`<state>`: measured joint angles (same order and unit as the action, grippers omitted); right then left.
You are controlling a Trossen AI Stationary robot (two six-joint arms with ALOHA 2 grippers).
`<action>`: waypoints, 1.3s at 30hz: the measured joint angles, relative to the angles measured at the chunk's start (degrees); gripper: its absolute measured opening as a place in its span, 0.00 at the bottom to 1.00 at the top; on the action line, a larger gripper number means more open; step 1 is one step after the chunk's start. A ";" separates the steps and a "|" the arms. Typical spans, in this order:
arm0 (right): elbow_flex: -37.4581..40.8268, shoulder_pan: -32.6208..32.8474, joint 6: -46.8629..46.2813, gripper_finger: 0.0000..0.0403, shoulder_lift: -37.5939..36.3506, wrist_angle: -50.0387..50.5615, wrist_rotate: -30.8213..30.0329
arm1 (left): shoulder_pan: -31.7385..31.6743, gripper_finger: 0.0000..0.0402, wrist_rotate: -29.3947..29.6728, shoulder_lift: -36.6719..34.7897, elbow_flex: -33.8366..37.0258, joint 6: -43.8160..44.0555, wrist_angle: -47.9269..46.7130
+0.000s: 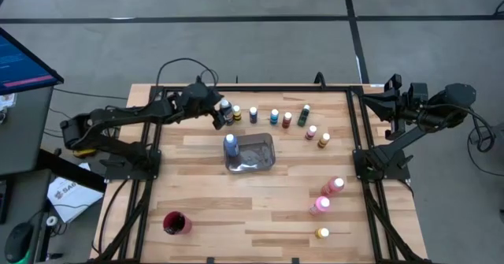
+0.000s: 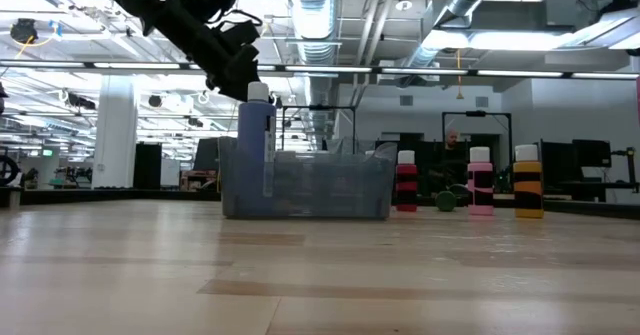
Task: Pick & Place Paint Supplies
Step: Put the large blue paint bottle into the black bin
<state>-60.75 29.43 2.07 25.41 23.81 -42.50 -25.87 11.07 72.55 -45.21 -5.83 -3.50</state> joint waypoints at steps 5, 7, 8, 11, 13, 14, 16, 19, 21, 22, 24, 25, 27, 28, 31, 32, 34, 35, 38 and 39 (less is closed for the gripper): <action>0.00 -0.02 0.02 0.08 0.00 0.39 0.00 | -0.90 0.59 -1.42 0.31 0.00 -0.37 -0.57; 0.00 0.00 0.02 0.08 0.00 0.79 0.00 | -1.34 0.59 -1.95 0.78 0.01 -0.37 -1.14; 0.00 0.00 0.00 0.08 0.00 0.95 0.00 | -1.59 0.59 -1.97 0.81 0.02 -0.37 -1.18; 0.00 -0.01 0.00 0.08 0.00 1.03 0.00 | -2.33 0.59 -1.97 0.77 0.00 -0.32 -0.94; 0.00 0.00 0.00 0.08 0.00 1.05 0.00 | -2.90 0.59 -2.72 0.77 0.00 0.19 -1.17; 0.00 0.00 0.00 0.08 0.00 1.05 0.00 | -3.20 0.59 -4.05 0.77 0.00 0.32 -1.16; 0.00 -0.02 0.00 0.08 0.00 1.05 0.00 | -3.32 0.57 -5.49 0.78 0.00 0.39 -1.20; 0.00 0.00 0.00 0.08 0.00 1.05 0.00 | -3.39 0.55 -5.55 1.16 0.00 0.48 -1.34; 0.00 -0.01 0.00 0.08 0.00 1.05 0.00 | -3.47 0.54 -5.55 1.16 0.00 0.44 -1.17; 0.00 -0.01 0.00 0.08 0.00 1.05 0.00 | -3.47 0.53 -5.55 1.22 0.00 0.31 -1.13; 0.00 -0.01 0.00 0.08 0.00 1.05 -0.01 | -3.47 0.52 -5.55 1.72 0.00 0.31 -1.27; 0.00 0.00 0.00 0.08 0.02 1.05 -0.02 | -3.47 0.52 -5.55 1.89 0.00 0.29 -1.46; 0.00 -0.01 0.00 0.08 0.00 1.05 -0.01 | -3.47 0.51 -5.55 2.01 0.00 0.29 -1.25; 0.00 -0.02 0.00 0.08 0.01 1.05 -0.01 | -3.47 0.51 -5.55 2.23 0.00 0.29 -1.20; 0.00 0.00 0.00 0.08 0.00 1.07 0.00 | -3.47 0.48 -5.57 3.42 0.04 0.29 -1.72; 0.00 0.00 -0.02 0.08 0.00 1.05 0.00 | -3.47 0.47 -5.57 3.48 0.04 0.29 -1.56; 0.00 -0.01 -0.02 0.08 0.00 1.05 0.00 | -3.39 0.44 -5.57 3.43 0.02 0.29 -1.19; 0.00 0.00 -0.02 0.08 0.00 1.05 0.00 | -3.32 0.42 -5.57 3.43 0.02 0.27 -1.30; 0.00 -0.01 -0.02 0.08 0.00 1.05 -0.02 | -3.32 0.34 -5.57 3.43 0.02 0.22 -1.41; 0.00 0.00 -0.02 0.08 0.00 1.07 -0.02 | -3.32 0.31 -5.58 3.43 0.02 0.22 -1.34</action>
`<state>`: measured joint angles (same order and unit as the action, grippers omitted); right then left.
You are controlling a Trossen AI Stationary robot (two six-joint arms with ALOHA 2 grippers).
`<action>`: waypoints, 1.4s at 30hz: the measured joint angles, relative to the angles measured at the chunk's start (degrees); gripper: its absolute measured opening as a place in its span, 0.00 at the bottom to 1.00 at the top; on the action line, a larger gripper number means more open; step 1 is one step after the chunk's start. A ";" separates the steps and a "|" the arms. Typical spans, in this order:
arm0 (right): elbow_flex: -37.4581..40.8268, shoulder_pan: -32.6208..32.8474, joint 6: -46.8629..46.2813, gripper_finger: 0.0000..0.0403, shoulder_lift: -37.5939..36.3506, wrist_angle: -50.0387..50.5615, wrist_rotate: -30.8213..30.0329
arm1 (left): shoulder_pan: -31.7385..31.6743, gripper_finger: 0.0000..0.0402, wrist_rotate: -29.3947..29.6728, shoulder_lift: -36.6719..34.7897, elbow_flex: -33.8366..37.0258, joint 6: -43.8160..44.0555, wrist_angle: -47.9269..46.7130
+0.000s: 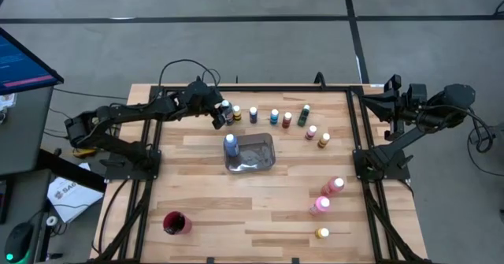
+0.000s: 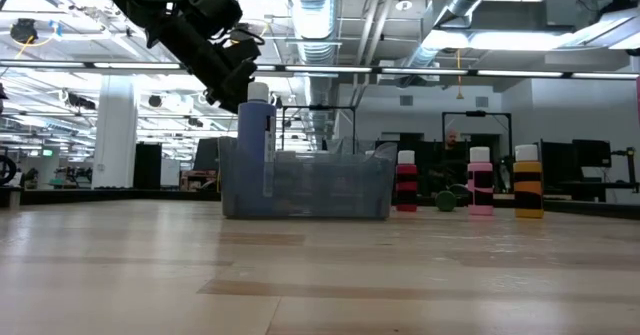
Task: Pick & Place Paint Supplies
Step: Put the large blue paint bottle into the black bin
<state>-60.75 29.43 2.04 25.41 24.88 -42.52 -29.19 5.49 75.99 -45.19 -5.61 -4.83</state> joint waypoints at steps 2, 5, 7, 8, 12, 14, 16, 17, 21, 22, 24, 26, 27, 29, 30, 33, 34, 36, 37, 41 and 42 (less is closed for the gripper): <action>0.00 0.00 -0.01 0.08 0.00 0.00 0.00 | 0.01 0.25 -0.08 0.00 0.00 0.00 0.09; 0.00 0.00 0.00 0.08 0.00 0.00 0.00 | 0.00 0.22 -0.06 0.00 0.00 -0.02 0.12; 0.00 0.00 -0.02 0.08 0.00 0.01 0.00 | 0.00 0.22 -0.06 0.00 0.00 0.01 0.12; 0.00 -0.01 -0.01 0.08 0.01 0.01 0.00 | 0.00 0.22 -0.06 0.00 -0.01 0.04 0.10; 0.00 0.00 -0.02 0.08 0.00 0.02 0.00 | 0.01 0.23 0.15 -0.59 -0.02 0.51 -0.54; 0.00 -0.02 -0.02 0.08 0.00 0.02 0.00 | 0.00 0.22 0.27 -1.30 -0.09 0.89 -0.77; 0.00 0.00 -0.04 0.08 0.00 0.03 0.00 | 0.02 0.22 0.28 -2.29 -0.60 1.22 -0.82; 0.00 -0.01 -0.09 0.08 0.00 0.03 0.00 | 0.02 0.22 0.36 -3.00 -0.84 1.42 -0.50; 0.00 0.00 -0.15 0.08 0.00 0.04 0.00 | 0.61 0.22 0.52 -6.03 -1.99 1.97 -0.58; 0.00 -0.01 -0.15 0.08 0.00 0.04 0.00 | 0.89 0.22 0.60 -7.01 -2.43 2.05 -0.68; 0.00 0.00 -0.13 0.08 0.00 0.04 0.00 | 1.34 0.22 0.74 -9.11 -3.59 3.02 -0.63; 0.00 0.00 -0.13 0.08 0.00 0.04 0.00 | 1.96 0.22 1.81 -11.12 -4.79 3.04 -0.14; 0.00 0.00 -0.11 0.08 0.00 0.04 0.00 | 2.27 0.22 2.37 -12.01 -5.34 3.02 -0.10; 0.00 0.00 -0.13 0.08 0.00 0.04 0.00 | 2.88 0.22 2.96 -13.48 -6.64 3.28 -0.37; 0.00 0.00 -0.13 0.08 0.00 0.04 0.00 | 3.42 0.22 3.08 -13.97 -7.45 3.66 -0.48; 0.00 0.00 -0.11 0.08 0.00 0.02 0.00 | 5.72 0.22 3.19 -14.74 -10.20 4.26 -0.21; 0.00 -0.01 -0.09 0.08 0.00 0.02 0.00 | 6.74 0.22 2.88 -14.75 -11.11 4.37 -0.06; 0.00 -0.01 0.02 0.08 0.00 0.02 0.00 | 8.92 0.22 1.66 -14.60 -12.48 4.45 -0.09; 0.00 -0.01 0.02 0.08 0.00 0.04 0.00 | 10.21 0.22 1.55 -14.18 -13.11 4.62 -0.13; 0.00 0.00 -0.02 0.08 0.00 0.02 0.00 | 15.78 0.22 1.60 -12.27 -14.14 5.98 -0.23; 0.00 0.00 -0.01 0.08 0.00 0.04 0.00 | 17.15 0.22 1.65 -11.74 -14.14 6.53 -0.25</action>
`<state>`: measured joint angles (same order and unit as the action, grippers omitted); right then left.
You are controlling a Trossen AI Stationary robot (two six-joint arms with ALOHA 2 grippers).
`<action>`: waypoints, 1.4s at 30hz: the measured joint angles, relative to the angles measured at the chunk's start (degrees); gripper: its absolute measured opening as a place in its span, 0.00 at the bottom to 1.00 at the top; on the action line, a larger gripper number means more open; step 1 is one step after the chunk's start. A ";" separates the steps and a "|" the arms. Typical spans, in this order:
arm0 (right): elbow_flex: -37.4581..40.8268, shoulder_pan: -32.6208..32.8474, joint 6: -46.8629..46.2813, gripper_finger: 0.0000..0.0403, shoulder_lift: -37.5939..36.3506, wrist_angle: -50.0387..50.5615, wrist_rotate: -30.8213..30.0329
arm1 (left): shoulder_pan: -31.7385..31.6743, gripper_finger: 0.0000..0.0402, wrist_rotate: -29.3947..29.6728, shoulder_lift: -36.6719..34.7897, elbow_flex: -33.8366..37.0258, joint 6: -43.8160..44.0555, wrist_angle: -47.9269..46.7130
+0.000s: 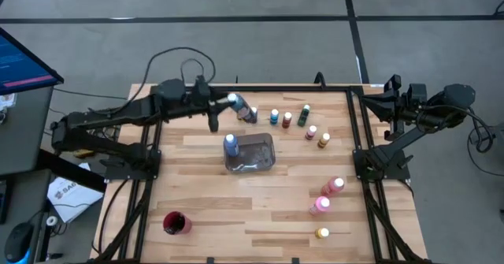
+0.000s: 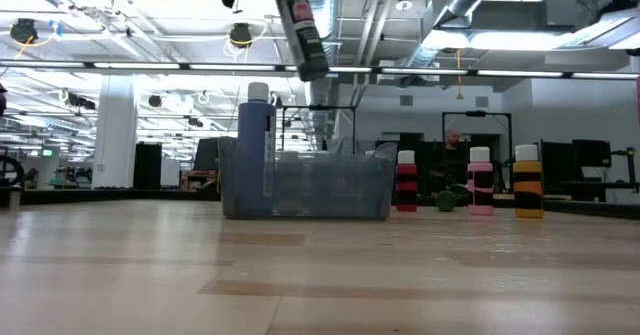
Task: Pick & Place Paint Supplies
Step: Put the large blue paint bottle into the black bin
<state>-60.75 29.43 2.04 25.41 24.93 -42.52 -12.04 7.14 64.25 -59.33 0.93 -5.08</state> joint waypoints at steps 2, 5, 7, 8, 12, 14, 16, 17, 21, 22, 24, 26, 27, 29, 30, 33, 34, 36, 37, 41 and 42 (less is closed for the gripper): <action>0.00 0.00 -0.02 0.08 0.00 -0.01 0.00 | 2.47 0.22 -0.04 1.46 0.00 1.27 -0.11; 0.00 0.00 -0.04 0.08 0.00 -0.02 0.00 | 5.77 0.22 -0.05 4.29 0.00 2.55 -0.26; 0.00 0.00 -0.06 0.08 0.00 -0.02 0.00 | 7.32 0.22 -0.09 6.16 0.00 3.01 -0.27; 0.00 0.00 -0.08 0.08 0.00 0.00 0.00 | 8.02 0.22 -0.07 7.24 0.00 3.21 -0.18; 0.00 0.00 -0.13 0.08 0.00 0.00 0.00 | 9.06 0.22 -0.04 11.19 0.00 3.87 -0.52; 0.00 0.00 -0.15 0.08 0.00 0.16 0.00 | 9.12 0.22 0.02 12.88 0.00 4.08 -1.25; 0.00 0.00 -0.15 0.08 0.00 0.29 0.00 | 9.12 0.22 0.10 14.24 0.00 4.08 -3.15; 0.00 0.00 -0.15 0.08 0.00 0.44 0.00 | 9.12 0.22 0.13 14.99 0.00 4.09 -3.99; 0.00 -0.01 -0.15 0.08 0.00 0.50 0.00 | 9.11 0.22 2.06 17.24 0.02 3.38 -5.64; 0.00 -0.01 -0.15 0.08 0.00 0.50 0.00 | 9.10 0.22 2.19 17.56 0.02 3.20 -5.91; 0.00 0.00 -0.15 0.08 0.00 0.60 0.00 | 9.08 0.22 2.47 18.20 0.02 2.59 -5.89; 0.00 0.00 -0.15 0.08 0.00 1.02 0.00 | 9.10 0.22 4.17 18.60 0.02 2.21 -6.04; 0.00 0.00 -0.17 0.08 0.00 1.27 0.00 | 9.10 0.22 5.08 18.76 0.02 1.95 -6.05; 0.00 0.00 -0.16 0.08 0.00 1.65 0.00 | 9.08 0.22 5.57 18.78 0.02 1.43 -5.97; 0.00 0.00 -0.16 0.08 0.00 1.68 0.00 | 9.08 0.22 5.68 18.78 0.02 1.16 -5.89; 0.00 0.00 -0.15 0.08 0.00 1.70 0.00 | 9.08 0.22 6.14 18.78 0.02 1.05 -5.97; 0.00 -0.01 -0.15 0.08 0.00 1.70 0.00 | 9.08 0.21 6.14 18.78 0.12 1.10 -5.85; 0.00 0.00 -0.15 0.08 0.00 1.70 0.00 | 9.08 0.21 6.14 18.76 1.33 1.86 -4.12; 0.00 -0.01 -0.15 0.08 0.00 1.70 0.00 | 9.08 0.21 6.11 18.76 2.11 2.42 -3.38; 0.00 0.00 -0.15 0.08 0.00 1.70 0.00 | 9.08 0.21 7.00 18.80 3.42 2.77 -2.45; 0.00 0.00 -0.15 0.08 0.00 1.70 0.00 | 9.08 0.21 7.82 18.79 3.44 2.69 -1.91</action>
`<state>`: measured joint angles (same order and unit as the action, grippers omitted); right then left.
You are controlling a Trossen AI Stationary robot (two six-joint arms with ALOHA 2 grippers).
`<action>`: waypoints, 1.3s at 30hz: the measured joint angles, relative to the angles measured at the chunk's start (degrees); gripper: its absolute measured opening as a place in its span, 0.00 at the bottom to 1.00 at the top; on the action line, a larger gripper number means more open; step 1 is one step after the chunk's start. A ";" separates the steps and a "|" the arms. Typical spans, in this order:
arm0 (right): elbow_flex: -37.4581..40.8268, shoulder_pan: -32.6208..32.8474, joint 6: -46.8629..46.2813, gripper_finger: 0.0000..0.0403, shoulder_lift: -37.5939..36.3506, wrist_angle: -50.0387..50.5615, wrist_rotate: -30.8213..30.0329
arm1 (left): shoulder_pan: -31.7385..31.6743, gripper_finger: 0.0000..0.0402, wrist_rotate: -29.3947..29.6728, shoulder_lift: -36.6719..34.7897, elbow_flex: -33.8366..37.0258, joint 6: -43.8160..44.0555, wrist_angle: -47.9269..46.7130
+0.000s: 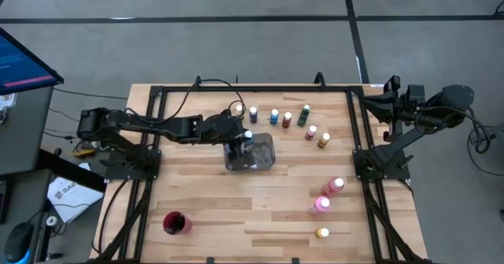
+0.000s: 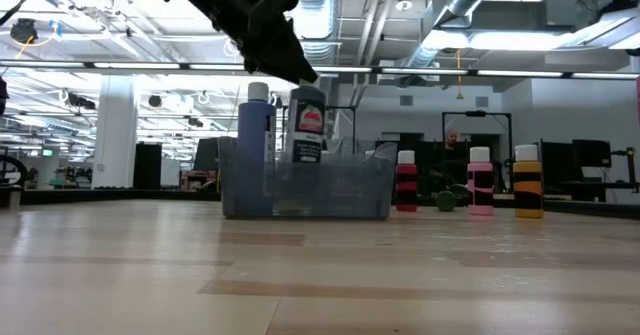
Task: Pick & Place Paint Supplies
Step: Put the large blue paint bottle into the black bin
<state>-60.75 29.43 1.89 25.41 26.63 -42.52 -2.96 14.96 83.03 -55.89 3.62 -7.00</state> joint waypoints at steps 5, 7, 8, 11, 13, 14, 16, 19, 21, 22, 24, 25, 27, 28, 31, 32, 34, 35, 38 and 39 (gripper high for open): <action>0.00 -0.02 -0.41 0.08 0.00 0.00 0.00 | 0.00 0.21 1.20 -0.02 1.18 -0.28 0.68; 0.00 -0.02 -0.46 0.08 0.00 0.00 0.00 | 0.00 0.21 1.22 -0.03 2.59 0.07 2.78; 0.00 -0.01 -0.46 0.08 0.00 0.00 0.00 | 0.00 0.21 1.23 -0.02 3.24 0.41 3.47; 0.00 0.00 -0.90 0.08 0.00 0.00 0.00 | 0.00 0.21 1.25 -0.02 3.99 0.74 3.29; 0.00 0.00 -0.90 0.08 0.00 0.00 0.00 | 0.00 0.21 1.28 -0.01 3.99 0.72 3.72; 0.00 0.00 -0.90 0.08 0.00 0.00 0.00 | 0.00 0.21 1.41 -0.02 3.99 0.71 3.88; 0.00 0.00 -0.90 0.08 0.00 0.00 0.00 | 0.00 0.21 1.74 -0.02 3.99 0.25 3.76; 0.00 0.00 -0.90 0.08 0.00 0.00 0.00 | -0.05 0.22 2.01 -0.01 3.99 -0.12 3.55; 0.00 -0.01 -0.90 0.08 0.00 0.00 0.00 | -0.27 0.23 2.01 -0.01 3.99 -0.13 3.49; 0.00 0.00 -0.90 0.08 0.00 0.00 0.00 | -0.35 0.23 2.01 -0.03 3.99 -0.13 3.47; 0.00 0.00 -0.90 0.08 0.00 0.00 0.00 | -0.39 0.23 2.20 -0.03 3.99 -0.15 3.41; 0.00 0.00 -0.91 0.08 0.00 0.00 0.00 | -0.51 0.23 2.30 -0.03 3.99 -0.20 3.40; 0.00 0.00 -0.92 0.08 0.00 0.00 0.00 | -0.55 0.24 2.48 -0.03 3.99 -0.20 3.39; 0.00 0.00 -0.92 0.08 0.00 0.00 0.00 | -0.55 0.25 2.57 -0.03 3.99 -0.22 3.38; 0.00 0.00 -0.92 0.08 0.00 -0.02 0.00 | -0.55 0.28 2.67 -0.03 3.99 -0.20 3.38; 0.00 0.00 -0.92 0.08 0.00 -0.02 0.00 | -0.55 0.30 2.67 -0.03 3.99 -0.18 3.38; 0.00 0.00 -0.92 0.08 0.00 -0.01 0.00 | -0.55 0.33 2.68 -0.03 3.99 -0.18 3.38; 0.00 -0.01 -0.92 0.08 0.00 -0.02 0.00 | -0.55 0.35 2.72 -0.02 3.99 -0.20 3.56; 0.00 0.00 -0.92 0.08 0.00 -0.02 0.00 | -0.55 0.37 2.83 -0.12 3.86 -0.18 3.91; 0.00 0.00 -0.92 0.08 0.00 -0.02 0.00 | -0.55 0.38 2.82 -0.12 3.86 -0.18 3.82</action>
<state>-60.75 29.43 0.97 25.41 26.61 -42.52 -3.51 17.78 82.91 -52.03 3.44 -3.17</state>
